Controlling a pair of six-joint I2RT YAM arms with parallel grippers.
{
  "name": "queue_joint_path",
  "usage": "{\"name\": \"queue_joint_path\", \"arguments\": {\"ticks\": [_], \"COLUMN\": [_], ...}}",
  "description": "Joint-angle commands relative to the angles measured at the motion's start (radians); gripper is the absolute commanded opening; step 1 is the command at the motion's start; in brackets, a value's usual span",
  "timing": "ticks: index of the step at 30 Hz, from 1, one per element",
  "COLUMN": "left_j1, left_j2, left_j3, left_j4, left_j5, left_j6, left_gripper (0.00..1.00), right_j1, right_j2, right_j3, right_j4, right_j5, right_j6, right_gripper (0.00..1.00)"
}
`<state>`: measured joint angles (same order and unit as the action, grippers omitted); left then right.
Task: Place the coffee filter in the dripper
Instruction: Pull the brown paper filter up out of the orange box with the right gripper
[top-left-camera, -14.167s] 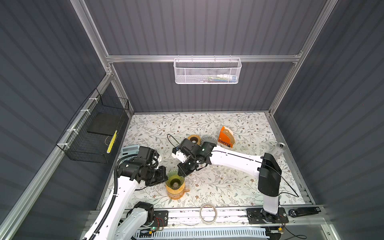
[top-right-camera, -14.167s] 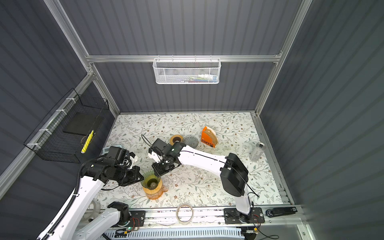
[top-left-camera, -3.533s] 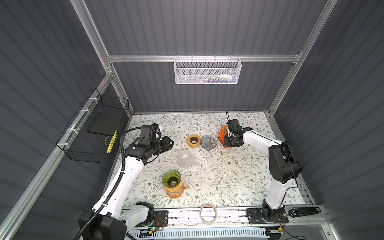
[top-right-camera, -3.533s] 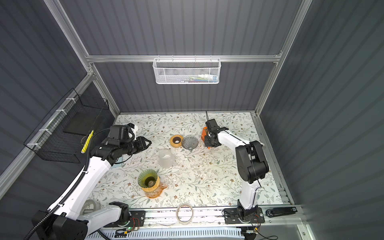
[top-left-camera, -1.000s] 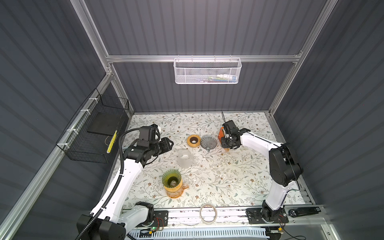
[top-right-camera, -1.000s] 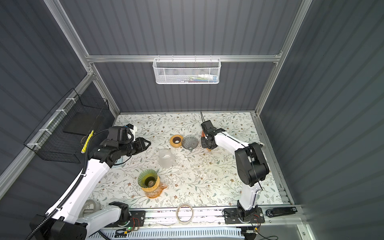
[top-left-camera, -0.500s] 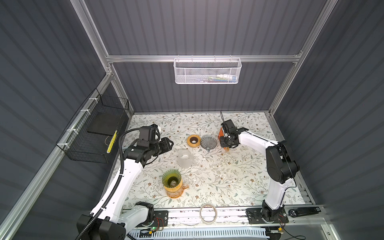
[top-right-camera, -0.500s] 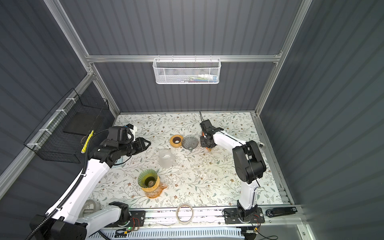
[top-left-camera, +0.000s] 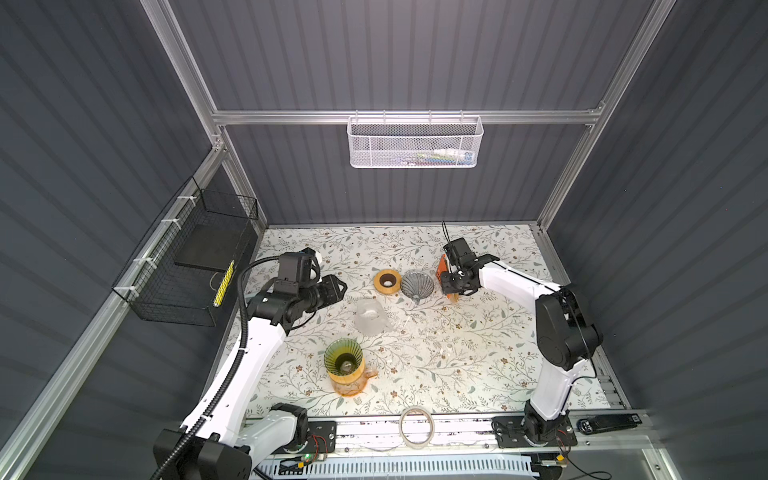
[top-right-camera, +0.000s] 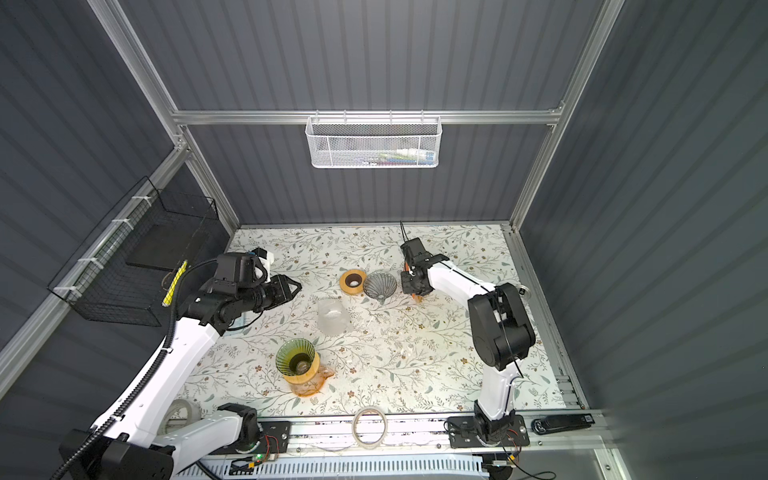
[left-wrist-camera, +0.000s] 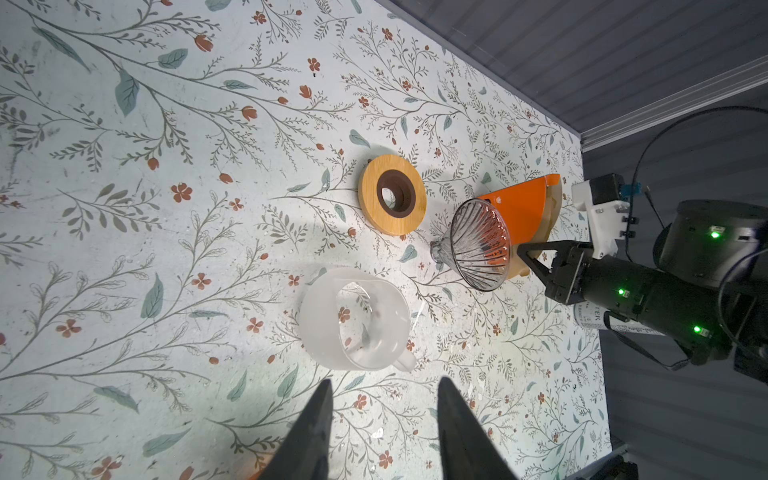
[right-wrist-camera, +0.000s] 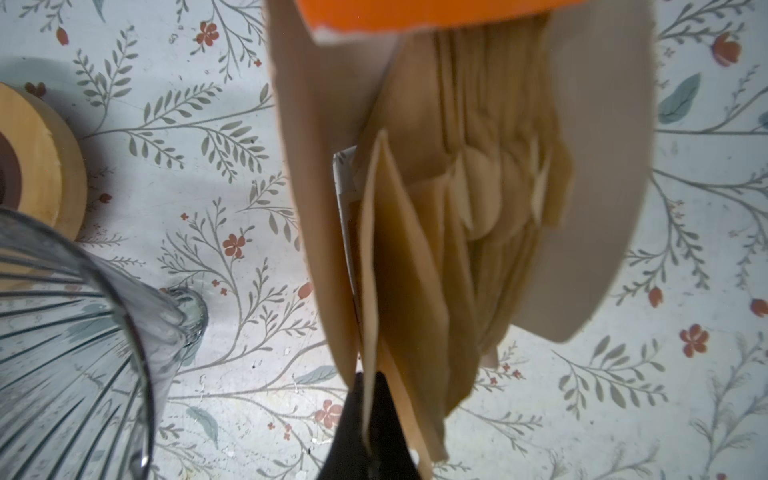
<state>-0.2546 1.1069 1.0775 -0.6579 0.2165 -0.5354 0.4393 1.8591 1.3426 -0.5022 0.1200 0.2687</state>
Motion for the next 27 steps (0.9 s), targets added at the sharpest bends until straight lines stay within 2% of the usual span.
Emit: {"name": "queue_joint_path", "arguments": {"ticks": [1,27], "left_j1": [0.0,0.0], "left_j2": [-0.019,-0.076], "left_j3": [-0.009,-0.03], "left_j4": [-0.014,-0.017], "left_j5": [-0.007,-0.005], "left_j6": [0.003,0.001], "left_gripper": [0.42,0.42], "right_j1": [-0.004,0.028], "right_j2": [-0.042,-0.147], "right_j3": [-0.016,-0.084], "right_j4": [-0.03,-0.075], "right_j5": [-0.001,-0.03], "right_j6": [0.009,0.049], "right_gripper": [0.0,0.0]}}
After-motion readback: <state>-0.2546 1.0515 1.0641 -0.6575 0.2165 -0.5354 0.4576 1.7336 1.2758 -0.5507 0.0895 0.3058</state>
